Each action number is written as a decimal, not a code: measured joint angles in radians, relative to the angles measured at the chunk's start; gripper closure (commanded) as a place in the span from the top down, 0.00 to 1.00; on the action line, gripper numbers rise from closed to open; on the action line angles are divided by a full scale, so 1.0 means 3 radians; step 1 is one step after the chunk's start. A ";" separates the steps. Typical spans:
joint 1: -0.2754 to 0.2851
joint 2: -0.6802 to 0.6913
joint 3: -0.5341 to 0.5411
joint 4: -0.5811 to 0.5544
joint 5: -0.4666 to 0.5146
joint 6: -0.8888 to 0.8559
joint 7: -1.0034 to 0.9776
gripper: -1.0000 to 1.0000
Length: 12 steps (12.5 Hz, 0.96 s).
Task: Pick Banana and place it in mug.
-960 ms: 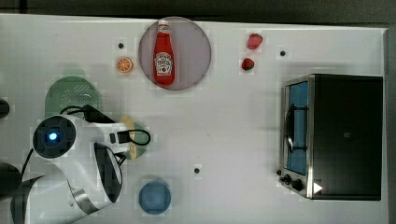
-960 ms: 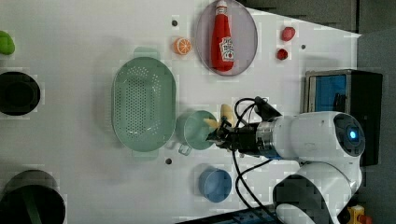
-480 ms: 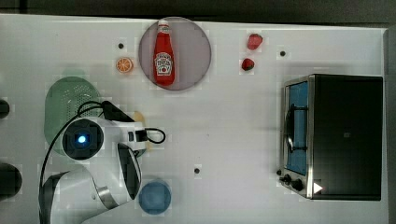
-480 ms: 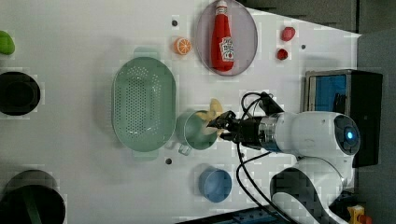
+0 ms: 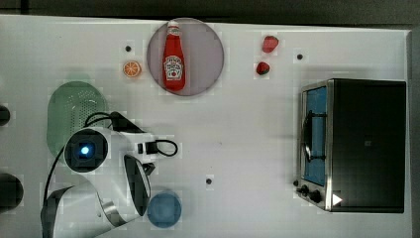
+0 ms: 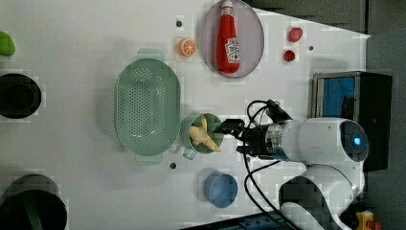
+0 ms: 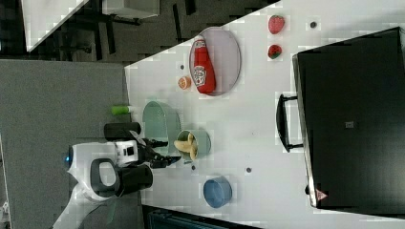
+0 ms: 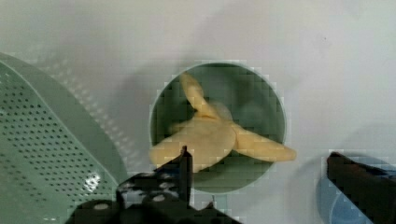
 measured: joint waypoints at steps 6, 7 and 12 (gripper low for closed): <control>0.0009 -0.0651 -0.0630 0.0781 0.0100 -0.1452 -0.0004 1.00; -0.0029 -0.0749 -0.0757 0.0872 0.0049 -0.1627 -0.0011 1.00; -0.0112 -0.1023 -0.1425 0.1436 -0.0259 -0.2095 -0.0259 1.00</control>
